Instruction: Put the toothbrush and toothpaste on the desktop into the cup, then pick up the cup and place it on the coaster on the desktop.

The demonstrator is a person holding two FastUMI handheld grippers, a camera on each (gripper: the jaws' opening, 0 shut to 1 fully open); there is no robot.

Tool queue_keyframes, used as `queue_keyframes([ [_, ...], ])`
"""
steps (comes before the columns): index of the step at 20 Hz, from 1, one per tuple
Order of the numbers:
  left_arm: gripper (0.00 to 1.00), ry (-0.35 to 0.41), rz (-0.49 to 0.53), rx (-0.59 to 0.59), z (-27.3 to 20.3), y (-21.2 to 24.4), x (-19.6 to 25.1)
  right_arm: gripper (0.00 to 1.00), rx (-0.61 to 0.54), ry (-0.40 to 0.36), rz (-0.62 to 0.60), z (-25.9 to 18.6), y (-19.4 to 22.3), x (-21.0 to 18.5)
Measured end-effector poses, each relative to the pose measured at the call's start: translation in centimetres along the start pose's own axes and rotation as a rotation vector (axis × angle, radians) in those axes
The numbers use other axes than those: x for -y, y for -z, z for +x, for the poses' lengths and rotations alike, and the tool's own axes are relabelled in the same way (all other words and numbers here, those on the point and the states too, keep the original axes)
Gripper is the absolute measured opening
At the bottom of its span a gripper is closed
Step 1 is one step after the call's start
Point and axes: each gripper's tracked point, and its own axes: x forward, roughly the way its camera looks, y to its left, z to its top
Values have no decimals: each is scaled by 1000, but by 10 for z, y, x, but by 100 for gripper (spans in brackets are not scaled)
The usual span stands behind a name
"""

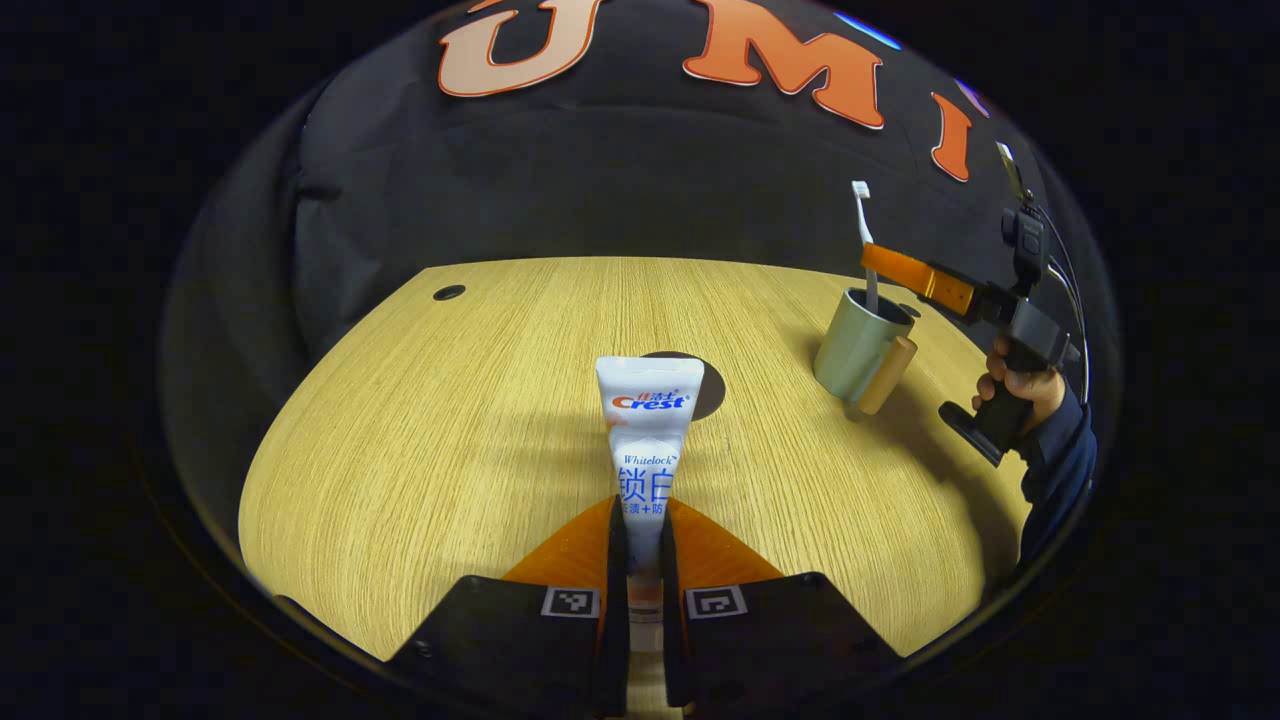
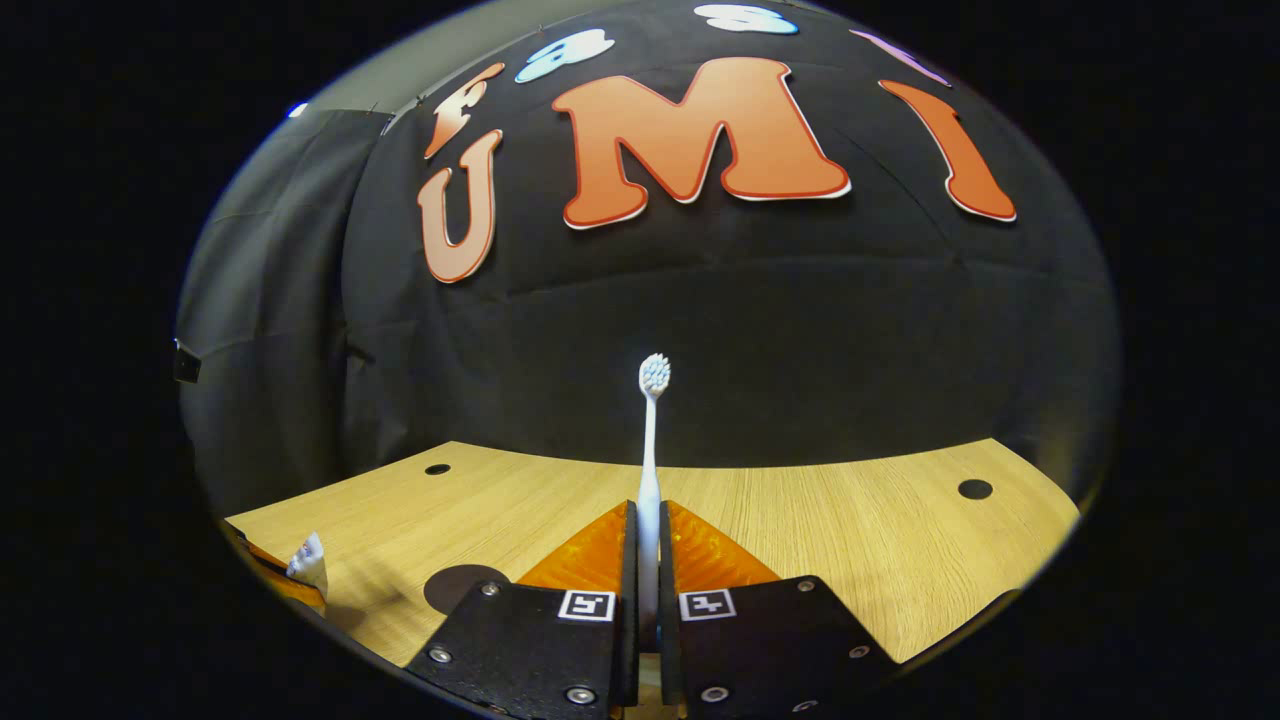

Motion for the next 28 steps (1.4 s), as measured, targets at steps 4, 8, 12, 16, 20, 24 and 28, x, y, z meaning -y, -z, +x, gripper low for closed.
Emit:
queue_keyframes([
  [4,19,-1,-1,23,-7,-6,3,10,-29,4,15,-7,9,2],
  [8,19,14,7,74,-6,-20,10,15,-75,7,40,-19,17,4],
  [12,17,49,28,142,-3,-40,26,34,-122,11,113,-43,24,9],
  [16,17,105,16,179,2,-64,54,66,-95,4,172,-77,22,18],
  [20,17,178,8,252,11,-97,89,81,-69,31,112,-113,19,36],
  [24,17,245,-7,328,33,-133,132,88,-54,58,95,-142,24,51],
  [28,17,296,-31,423,42,-175,172,91,-31,71,105,-161,26,64],
])
